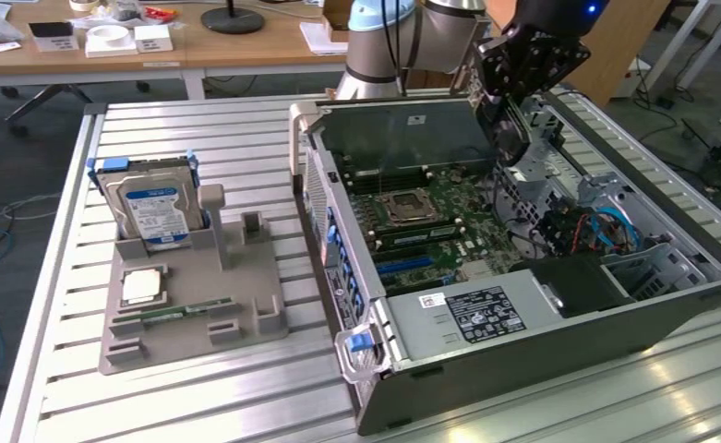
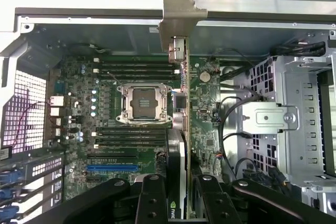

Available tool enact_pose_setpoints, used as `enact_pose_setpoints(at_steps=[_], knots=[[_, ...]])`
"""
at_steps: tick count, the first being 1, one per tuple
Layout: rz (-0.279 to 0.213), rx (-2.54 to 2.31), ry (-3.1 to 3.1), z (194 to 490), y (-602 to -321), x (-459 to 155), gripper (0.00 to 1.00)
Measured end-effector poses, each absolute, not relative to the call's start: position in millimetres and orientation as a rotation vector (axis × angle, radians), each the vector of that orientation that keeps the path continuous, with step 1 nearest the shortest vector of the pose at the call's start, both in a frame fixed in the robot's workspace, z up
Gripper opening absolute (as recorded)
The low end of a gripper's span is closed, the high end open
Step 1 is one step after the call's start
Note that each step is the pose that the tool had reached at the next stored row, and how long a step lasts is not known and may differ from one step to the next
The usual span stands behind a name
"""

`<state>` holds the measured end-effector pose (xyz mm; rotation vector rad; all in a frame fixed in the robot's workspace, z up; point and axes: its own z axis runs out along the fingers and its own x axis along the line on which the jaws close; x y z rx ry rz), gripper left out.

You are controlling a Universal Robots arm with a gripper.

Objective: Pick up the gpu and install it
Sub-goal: 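Pick up the gpu and move the gpu toward the slot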

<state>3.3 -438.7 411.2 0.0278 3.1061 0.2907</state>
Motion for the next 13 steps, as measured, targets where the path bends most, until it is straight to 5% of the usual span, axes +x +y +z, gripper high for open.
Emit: enact_pose_setpoints(at_steps=[13], knots=[[0.291, 0.028, 3.106, 411.2, -438.7, 18.6, 0.27]])
